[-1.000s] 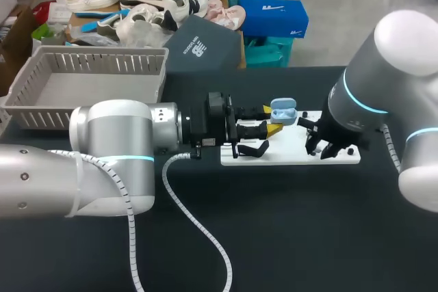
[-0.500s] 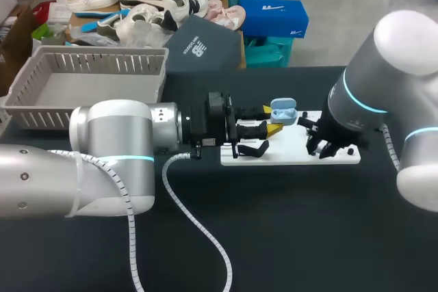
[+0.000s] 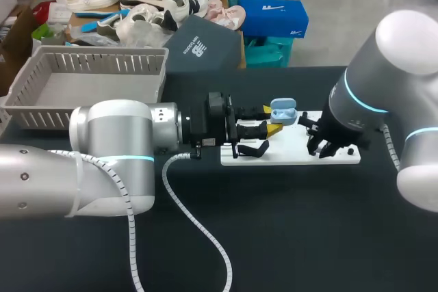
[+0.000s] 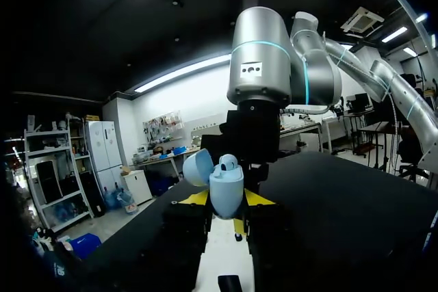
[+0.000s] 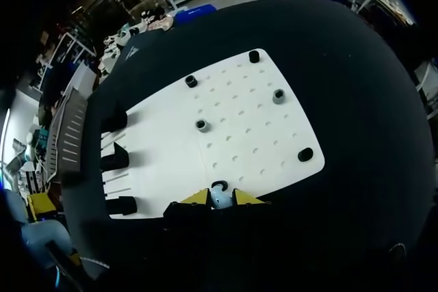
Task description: Pick up each earbud case from the left stands, insert the matching earbuds, close the lid, and place the case in the box.
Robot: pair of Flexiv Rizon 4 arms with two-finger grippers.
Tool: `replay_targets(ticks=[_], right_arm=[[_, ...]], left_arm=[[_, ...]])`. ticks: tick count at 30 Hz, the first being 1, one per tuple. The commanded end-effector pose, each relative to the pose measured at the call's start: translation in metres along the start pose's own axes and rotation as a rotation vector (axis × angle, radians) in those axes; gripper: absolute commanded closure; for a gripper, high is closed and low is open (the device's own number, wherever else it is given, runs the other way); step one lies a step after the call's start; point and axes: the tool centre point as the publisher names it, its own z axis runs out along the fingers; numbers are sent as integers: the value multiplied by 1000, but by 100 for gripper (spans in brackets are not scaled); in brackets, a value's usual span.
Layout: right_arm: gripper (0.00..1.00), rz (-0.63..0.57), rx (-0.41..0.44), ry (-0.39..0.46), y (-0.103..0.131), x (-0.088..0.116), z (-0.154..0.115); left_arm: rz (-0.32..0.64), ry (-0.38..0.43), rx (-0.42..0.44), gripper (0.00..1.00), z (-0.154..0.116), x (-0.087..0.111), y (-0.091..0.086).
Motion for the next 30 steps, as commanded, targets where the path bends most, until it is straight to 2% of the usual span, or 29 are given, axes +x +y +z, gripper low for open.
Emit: replay_targets(ticks=[1,11,17,25,30], right_arm=[[100,4,-8,-24,-5,6,-5],[100,10,-17,-69,-8,16,-25],[100,-13,-12,-78,-7,30,-37],[100,-132,48,-70,-3,63,-69],[100,-304,88,-67,12,76,-97]], left_arm=[[1,-3,-3,100,0,1,0],[1,-3,-3,100,0,1,0],[1,-3,-3,100,0,1,0],[1,-3,-3,100,0,1,0],[1,-3,-3,100,0,1,0]])
